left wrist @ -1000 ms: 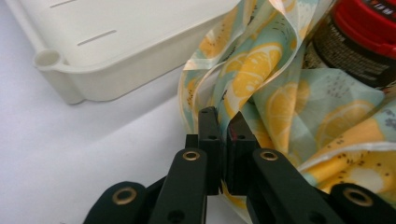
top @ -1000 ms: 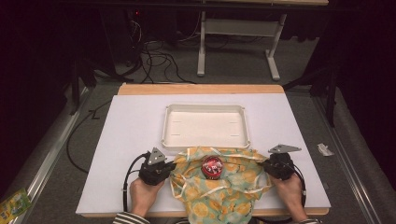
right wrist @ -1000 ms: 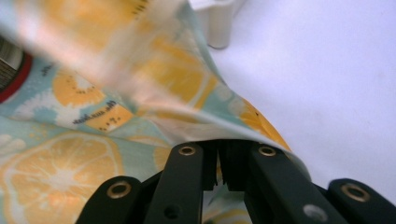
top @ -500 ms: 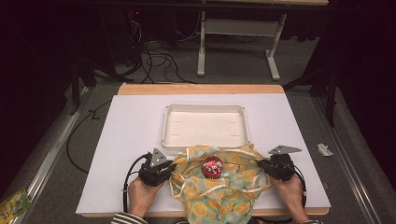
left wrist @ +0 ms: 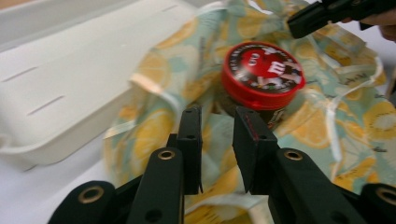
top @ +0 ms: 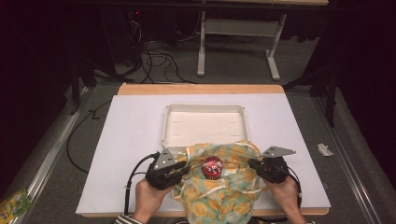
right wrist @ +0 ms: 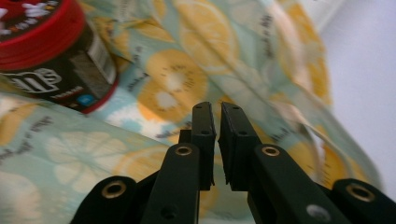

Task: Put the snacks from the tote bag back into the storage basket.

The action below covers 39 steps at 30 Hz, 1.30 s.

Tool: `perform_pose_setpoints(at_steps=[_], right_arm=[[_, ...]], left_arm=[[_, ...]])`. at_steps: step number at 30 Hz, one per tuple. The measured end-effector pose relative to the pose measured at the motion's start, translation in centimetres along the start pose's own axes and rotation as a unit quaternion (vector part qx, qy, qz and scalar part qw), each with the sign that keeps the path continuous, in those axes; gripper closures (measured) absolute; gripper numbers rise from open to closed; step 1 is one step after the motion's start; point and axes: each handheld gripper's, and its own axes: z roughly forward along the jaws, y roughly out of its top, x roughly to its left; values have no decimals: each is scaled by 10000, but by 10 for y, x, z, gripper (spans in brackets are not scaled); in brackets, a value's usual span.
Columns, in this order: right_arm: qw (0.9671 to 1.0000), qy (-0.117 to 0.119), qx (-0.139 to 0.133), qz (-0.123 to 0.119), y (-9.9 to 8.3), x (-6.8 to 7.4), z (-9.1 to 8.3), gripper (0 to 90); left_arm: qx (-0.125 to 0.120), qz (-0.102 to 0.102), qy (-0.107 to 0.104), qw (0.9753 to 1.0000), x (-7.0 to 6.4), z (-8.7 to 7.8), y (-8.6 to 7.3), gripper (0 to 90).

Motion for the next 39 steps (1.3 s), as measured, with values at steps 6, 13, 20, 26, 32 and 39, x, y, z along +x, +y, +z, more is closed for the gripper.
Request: perform_pose_setpoints(at_steps=[6,13,20,26,32,39], right_arm=[[9996,205,48,-213,6,17,10,858],[9983,344,273,-382,7,30,26,858],[9977,224,484,-426,9,31,39,848],[9975,132,548,-421,8,29,44,843],[9977,-92,561,-368,9,22,45,844],[9970,-362,618,-293,6,9,40,844]], left_arm=[[395,-178,-140,9990,-3,30,1,746],[908,-304,-61,9954,1,51,-4,755],[1243,-282,309,9914,4,60,-9,757],[1410,-170,647,9877,7,64,-13,764],[1466,-108,997,9841,14,61,-14,767],[1513,-167,1343,9792,27,54,-18,763]])
